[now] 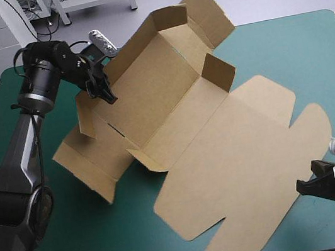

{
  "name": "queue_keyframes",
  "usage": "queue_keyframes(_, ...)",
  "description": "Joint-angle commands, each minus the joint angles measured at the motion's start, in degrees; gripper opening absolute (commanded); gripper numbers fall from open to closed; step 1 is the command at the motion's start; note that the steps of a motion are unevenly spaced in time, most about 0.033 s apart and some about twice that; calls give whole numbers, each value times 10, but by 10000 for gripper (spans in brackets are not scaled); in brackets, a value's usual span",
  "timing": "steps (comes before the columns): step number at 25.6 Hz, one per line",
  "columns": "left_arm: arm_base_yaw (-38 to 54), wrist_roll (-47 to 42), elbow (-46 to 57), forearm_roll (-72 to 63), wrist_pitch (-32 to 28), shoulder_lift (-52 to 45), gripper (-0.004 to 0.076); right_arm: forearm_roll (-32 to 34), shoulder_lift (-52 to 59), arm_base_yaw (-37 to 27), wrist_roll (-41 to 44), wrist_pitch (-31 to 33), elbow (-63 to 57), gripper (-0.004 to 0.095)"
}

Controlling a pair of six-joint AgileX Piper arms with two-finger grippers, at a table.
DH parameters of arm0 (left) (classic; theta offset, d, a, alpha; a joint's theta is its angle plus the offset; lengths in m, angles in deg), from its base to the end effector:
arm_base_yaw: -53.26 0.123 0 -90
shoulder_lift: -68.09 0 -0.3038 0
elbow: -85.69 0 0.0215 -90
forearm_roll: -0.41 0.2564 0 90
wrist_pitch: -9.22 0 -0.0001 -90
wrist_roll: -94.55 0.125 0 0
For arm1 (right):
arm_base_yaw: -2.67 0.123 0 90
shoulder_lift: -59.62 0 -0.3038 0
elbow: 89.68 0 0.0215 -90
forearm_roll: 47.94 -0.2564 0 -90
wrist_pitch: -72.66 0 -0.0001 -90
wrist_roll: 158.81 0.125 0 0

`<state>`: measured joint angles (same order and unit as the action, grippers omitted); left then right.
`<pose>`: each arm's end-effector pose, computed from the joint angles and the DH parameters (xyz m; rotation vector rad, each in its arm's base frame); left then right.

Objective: Fold the box

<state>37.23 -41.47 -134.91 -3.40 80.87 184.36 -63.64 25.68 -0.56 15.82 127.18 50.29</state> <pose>0.4254 -0.1304 0.3747 1.2827 2.2275 0.0956 0.0866 0.0227 0.3099 0.0159 2.2174 0.2533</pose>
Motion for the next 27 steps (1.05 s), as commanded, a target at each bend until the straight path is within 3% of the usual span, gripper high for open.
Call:
queue_keyframes(1,-48,50,-40,103,20,-37,-8,-34,-52,1,-30,-24,33,-4)
queue_keyframes(3,-81,63,-42,176,21,-37,-8,-36,-77,1,-34,-23,42,-4)
queue_keyframes(18,-241,42,-42,283,21,-37,-8,-60,-94,1,-27,-22,44,-4)
queue_keyframes(24,-277,15,-34,300,-7,-38,-8,-60,-94,1,-25,-22,44,-4)
queue_keyframes(27,-285,-1,26,351,-49,-51,-8,-60,-94,1,-25,-22,44,-4)
